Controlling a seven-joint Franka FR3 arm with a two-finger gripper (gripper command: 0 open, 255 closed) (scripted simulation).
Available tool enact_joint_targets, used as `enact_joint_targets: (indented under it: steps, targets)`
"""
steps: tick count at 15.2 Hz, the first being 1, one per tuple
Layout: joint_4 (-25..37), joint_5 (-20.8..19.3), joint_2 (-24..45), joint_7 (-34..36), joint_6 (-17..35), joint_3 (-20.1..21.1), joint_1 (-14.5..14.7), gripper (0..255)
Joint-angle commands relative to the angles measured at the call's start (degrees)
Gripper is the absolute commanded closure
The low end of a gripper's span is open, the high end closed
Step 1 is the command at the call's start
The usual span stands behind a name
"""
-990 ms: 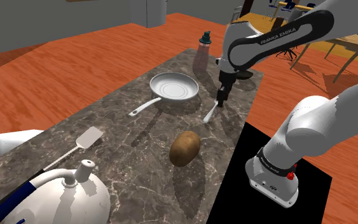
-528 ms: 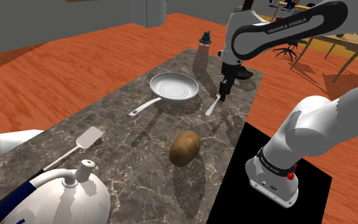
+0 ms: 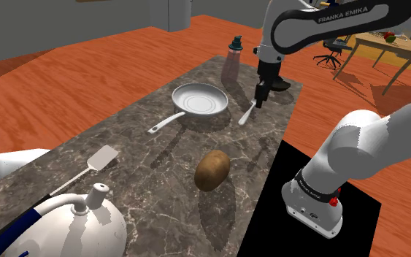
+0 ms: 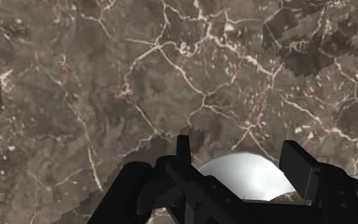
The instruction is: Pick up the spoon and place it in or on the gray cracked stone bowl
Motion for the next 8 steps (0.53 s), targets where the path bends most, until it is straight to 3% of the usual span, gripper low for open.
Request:
enact_joint_targets:
  steps: [1, 8]
  targets:
    - [1.4, 0.2, -0.6, 0.0, -2.0, 0.2, 0.1, 255]
    - [5.4, -0.3, -0.8, -1.4, -6.1, -0.4, -0.5, 255]
